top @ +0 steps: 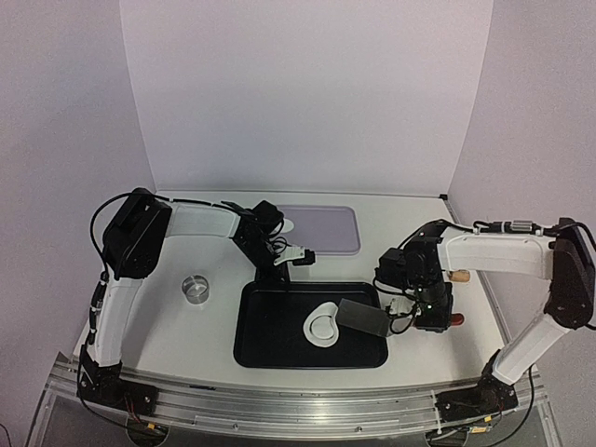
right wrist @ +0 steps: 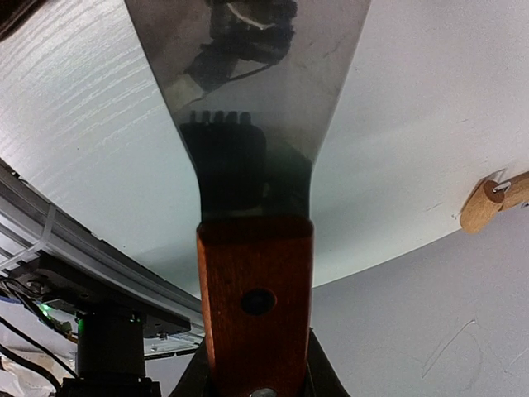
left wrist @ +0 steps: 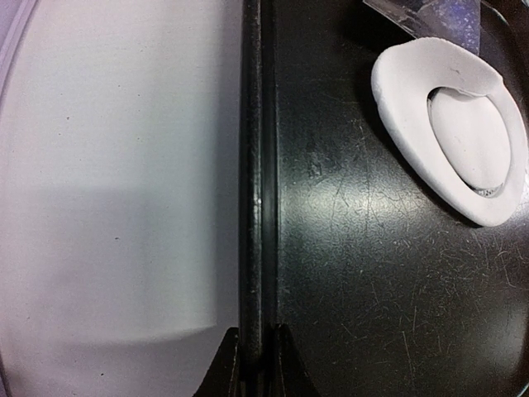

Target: Roll out the dumpling wrappers from the dough

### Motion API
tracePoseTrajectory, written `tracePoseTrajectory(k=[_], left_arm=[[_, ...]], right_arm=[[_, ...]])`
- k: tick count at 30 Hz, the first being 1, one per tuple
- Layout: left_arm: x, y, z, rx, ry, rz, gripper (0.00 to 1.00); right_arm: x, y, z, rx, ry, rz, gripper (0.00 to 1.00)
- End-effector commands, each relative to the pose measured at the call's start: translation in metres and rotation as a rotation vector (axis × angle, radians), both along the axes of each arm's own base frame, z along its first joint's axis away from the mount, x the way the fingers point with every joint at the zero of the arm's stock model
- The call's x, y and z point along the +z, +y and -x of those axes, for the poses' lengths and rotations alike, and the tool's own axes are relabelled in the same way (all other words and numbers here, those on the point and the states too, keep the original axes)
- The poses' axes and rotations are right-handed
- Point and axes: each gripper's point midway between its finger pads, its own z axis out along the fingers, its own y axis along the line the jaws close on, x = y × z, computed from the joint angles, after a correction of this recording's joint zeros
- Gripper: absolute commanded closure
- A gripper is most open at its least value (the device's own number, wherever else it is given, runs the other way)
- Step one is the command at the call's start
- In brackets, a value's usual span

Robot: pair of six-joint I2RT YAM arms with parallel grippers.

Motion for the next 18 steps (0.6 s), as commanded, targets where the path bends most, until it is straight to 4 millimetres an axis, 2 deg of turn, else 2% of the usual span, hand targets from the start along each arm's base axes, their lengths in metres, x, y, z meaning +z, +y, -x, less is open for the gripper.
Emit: tracePoseTrajectory(k=[1, 13, 18], left_arm=[[0.007, -0.001, -0.004, -0.034, -0.097, -0.035, 1.00], [0.008, -0.002, -0.005, -0.034, -0.101, -0.034, 1.00], [0.008, -0.001, -0.006, -0.034, -0.102, -0.035, 1.00]], right_arm=[[0.006, -0.006, -0.002, 0.027, 0.014, 0.069, 1.00], [0.009, 0.028, -0.019, 0.071, -0.034, 0.019, 1.00], [0.016, 0.057, -0.023, 0.121, -0.077, -0.012, 1.00]])
